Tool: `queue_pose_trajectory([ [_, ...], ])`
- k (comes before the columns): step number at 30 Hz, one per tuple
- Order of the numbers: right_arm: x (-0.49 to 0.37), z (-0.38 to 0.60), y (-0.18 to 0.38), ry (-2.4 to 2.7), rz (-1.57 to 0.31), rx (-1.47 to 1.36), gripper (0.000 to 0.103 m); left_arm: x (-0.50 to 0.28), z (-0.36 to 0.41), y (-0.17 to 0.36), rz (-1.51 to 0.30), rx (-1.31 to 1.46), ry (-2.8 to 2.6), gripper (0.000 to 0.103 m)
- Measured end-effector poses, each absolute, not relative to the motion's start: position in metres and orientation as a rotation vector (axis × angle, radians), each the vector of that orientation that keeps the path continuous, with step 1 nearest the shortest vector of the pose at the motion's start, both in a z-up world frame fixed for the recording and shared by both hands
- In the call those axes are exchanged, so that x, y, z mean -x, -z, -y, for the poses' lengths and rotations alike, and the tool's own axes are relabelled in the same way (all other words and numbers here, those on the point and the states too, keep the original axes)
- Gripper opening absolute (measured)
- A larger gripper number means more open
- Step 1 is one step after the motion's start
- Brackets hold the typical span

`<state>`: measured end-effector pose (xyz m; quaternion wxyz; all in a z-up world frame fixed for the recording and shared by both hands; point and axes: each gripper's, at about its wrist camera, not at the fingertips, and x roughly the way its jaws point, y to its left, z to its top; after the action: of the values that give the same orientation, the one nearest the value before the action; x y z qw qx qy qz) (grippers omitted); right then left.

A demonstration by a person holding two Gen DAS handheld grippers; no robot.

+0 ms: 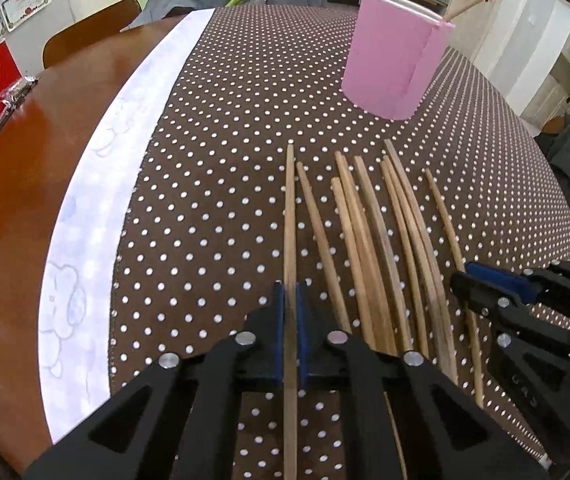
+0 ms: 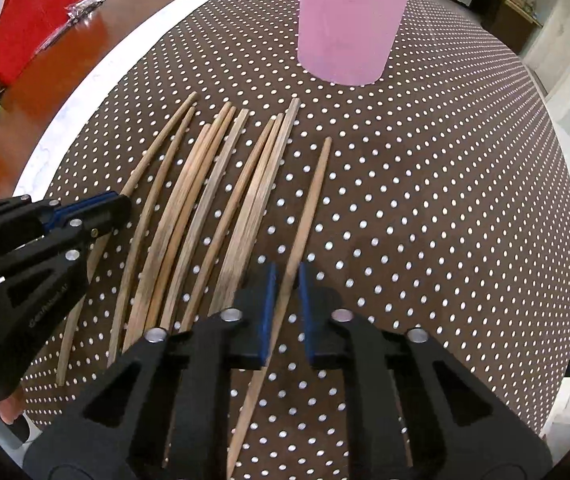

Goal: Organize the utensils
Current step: 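Close the left tool on a chopstick while the right tool grasps another, then lift both held chopsticks upright above the pink cup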

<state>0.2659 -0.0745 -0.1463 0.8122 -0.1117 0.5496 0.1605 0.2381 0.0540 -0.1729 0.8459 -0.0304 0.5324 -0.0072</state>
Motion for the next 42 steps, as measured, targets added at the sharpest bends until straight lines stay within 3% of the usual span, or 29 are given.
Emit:
queue_pose_trajectory([
  [5, -0.273, 0.087, 0.146, -0.363, -1.161, 0.154, 0.006, -0.241, -0.059, 0.169, -1.089, 0.144, 0.057, 0.006],
  [13, -0.264, 0.124, 0.127, -0.41, -1.039, -0.018, 0.006, -0.22, -0.056, 0.119, -0.874, 0.217, 0.132, 0.006],
  [28, -0.247, 0.186, 0.019, -0.497, -0.523, -0.277, 0.006, -0.239, -0.031, 0.038, -0.369, 0.287, 0.274, 0.006],
  [42, -0.302, 0.172, -0.012, -0.408, -0.093, -0.286, 0.006, -0.313, -0.01, 0.006, -0.025, 0.231, 0.226, 0.006],
])
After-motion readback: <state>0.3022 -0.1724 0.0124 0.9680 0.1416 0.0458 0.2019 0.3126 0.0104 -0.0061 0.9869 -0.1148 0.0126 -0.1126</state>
